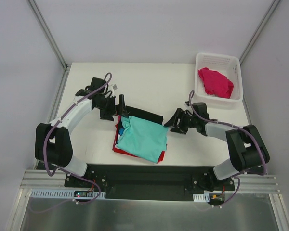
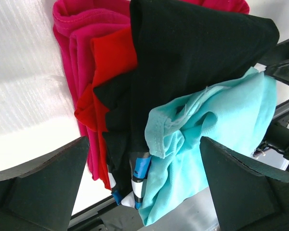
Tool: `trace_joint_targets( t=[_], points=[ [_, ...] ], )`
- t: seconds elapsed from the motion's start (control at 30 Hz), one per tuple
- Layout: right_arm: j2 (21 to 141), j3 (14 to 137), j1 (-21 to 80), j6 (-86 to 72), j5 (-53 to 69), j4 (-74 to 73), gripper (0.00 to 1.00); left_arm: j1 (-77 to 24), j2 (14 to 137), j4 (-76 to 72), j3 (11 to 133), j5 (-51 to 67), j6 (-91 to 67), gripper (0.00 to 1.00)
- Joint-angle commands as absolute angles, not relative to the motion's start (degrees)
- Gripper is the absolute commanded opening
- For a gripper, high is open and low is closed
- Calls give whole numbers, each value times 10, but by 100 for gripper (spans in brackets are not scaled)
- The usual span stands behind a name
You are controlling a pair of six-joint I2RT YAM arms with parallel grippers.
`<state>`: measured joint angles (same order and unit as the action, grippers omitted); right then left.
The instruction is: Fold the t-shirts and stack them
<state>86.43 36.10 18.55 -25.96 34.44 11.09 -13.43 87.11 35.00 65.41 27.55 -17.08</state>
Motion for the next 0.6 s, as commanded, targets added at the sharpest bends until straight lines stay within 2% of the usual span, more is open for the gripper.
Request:
trace_joint_targets(
  t=[0.0,0.17,0.57],
  points=[
    [866,331,174,-300,383,213,67,-133,846,372,666,287,-189,99],
    [848,292,171,-330,395,259,67,-133,849,403,692,277,-191,99],
    [841,293,181,-396,400,322,67,-134,837,414,696,273,-192,99]
  ],
)
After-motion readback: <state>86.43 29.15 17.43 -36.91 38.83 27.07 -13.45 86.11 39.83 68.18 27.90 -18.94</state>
